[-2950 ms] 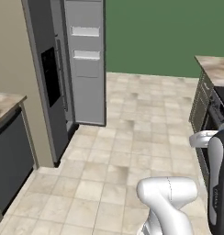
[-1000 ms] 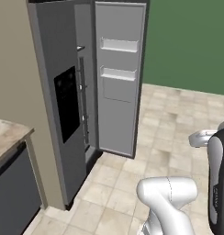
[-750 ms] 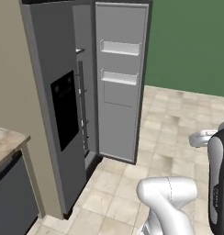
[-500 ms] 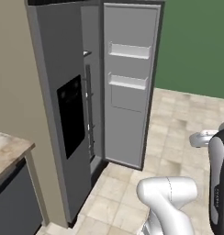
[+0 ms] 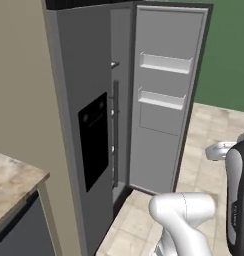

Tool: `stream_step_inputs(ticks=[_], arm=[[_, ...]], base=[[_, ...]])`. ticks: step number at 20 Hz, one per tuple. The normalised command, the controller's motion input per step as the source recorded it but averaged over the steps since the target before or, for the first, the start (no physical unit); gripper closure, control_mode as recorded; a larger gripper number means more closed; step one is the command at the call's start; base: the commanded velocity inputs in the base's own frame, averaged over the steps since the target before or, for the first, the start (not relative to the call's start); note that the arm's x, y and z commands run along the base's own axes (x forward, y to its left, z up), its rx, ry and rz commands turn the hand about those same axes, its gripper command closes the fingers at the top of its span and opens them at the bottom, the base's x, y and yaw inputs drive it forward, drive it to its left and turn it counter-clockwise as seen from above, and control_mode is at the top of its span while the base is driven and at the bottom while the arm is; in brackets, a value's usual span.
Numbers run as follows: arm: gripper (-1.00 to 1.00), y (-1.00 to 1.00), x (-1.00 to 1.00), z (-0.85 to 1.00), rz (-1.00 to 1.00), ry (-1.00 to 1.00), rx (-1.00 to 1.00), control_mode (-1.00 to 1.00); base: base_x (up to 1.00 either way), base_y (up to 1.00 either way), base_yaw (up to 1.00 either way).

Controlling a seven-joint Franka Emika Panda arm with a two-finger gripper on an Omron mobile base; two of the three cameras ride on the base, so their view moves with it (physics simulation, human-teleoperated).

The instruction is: Retrieve the banana and orange from the fridge and place them into the bowl on the dining table.

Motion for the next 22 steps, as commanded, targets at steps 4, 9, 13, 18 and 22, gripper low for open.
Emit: stream_step_inputs(ticks=[4,9,13,18,22], arm=[[-1.00,0.00,0.00,0.00,0.00,0.00,0.00,1.00],[-1.00,0.00,0.00,0.00,0.00,0.00,0.00,1.00],[-1.00,0.00,0.00,0.00,0.00,0.00,0.00,1.00],[-1.00,0.00,0.00,0.00,0.00,0.00,0.00,1.00],[-1.00,0.00,0.00,0.00,0.00,0.00,0.00,1.00]], base=[[0.46,-0.01,0.15],[0.29,-0.07,0.14],[0.39,0.00,0.18],[0.36,-0.03,0.19],[0.26,-0.20,0.14]])
